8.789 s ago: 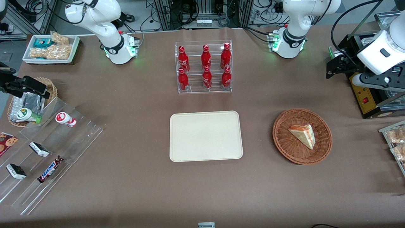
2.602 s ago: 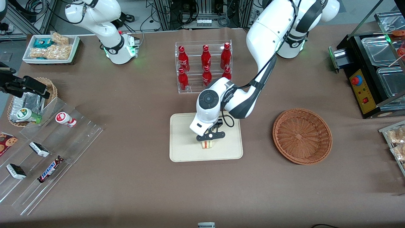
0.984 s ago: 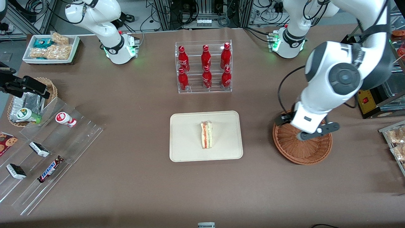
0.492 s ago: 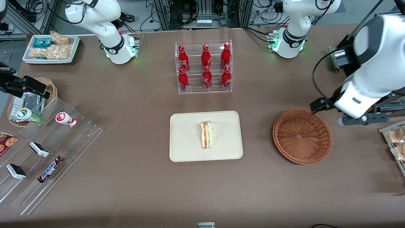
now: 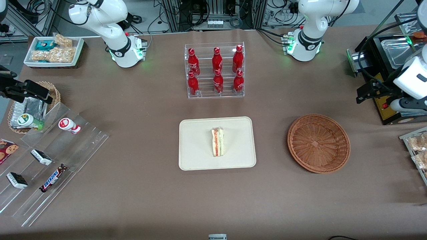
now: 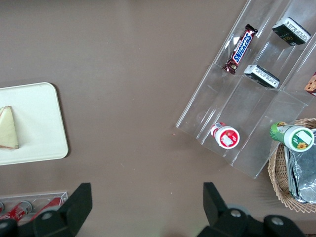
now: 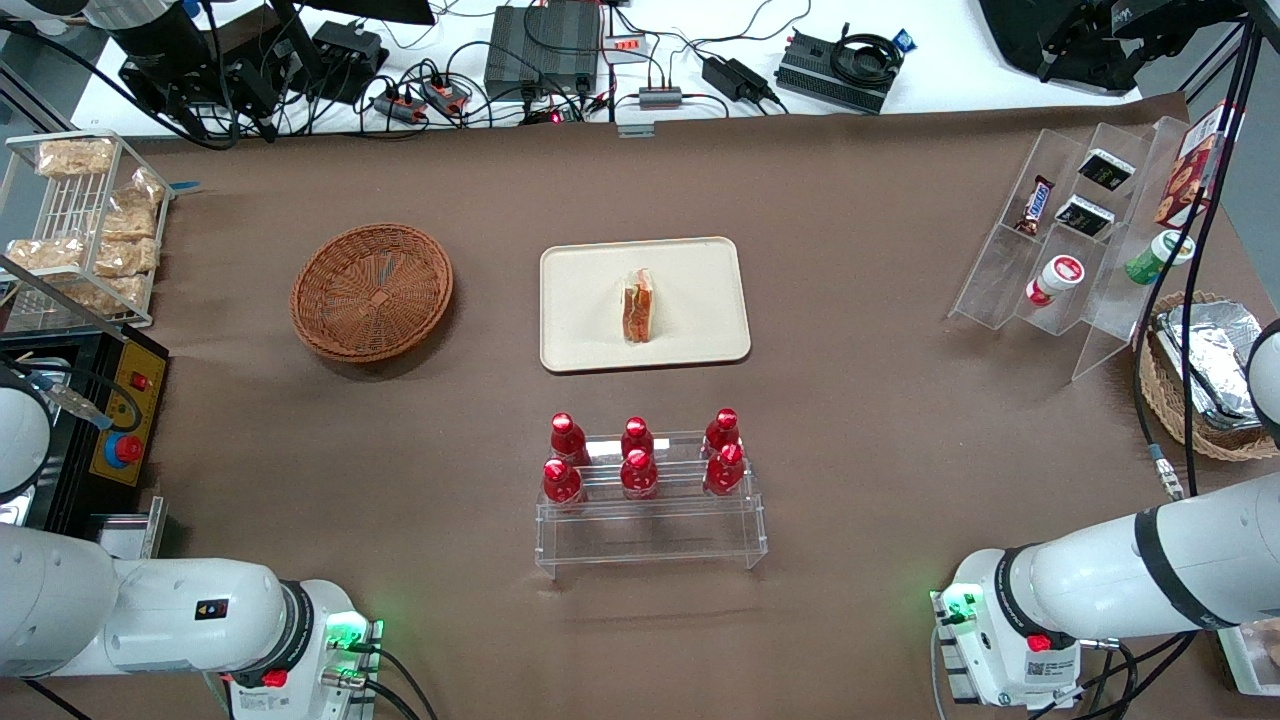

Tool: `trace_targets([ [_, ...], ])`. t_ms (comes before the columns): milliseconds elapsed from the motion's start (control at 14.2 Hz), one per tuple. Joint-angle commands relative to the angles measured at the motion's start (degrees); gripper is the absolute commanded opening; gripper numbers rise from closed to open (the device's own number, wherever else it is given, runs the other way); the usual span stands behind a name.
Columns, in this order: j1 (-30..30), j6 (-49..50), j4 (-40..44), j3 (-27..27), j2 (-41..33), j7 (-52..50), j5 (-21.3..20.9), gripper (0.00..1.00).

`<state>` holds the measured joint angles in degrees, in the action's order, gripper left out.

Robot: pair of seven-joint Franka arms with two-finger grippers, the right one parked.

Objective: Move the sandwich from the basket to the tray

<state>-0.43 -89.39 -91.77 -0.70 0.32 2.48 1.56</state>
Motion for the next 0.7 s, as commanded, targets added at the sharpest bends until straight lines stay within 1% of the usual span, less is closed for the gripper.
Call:
trace_targets([
  [0,0.2,1.9,0.6,0.0,-0.2,0.9,1.2,1.00],
  [633,0.2,2.1,0.4,-0.1,-0.4,0.0,1.1,1.00],
])
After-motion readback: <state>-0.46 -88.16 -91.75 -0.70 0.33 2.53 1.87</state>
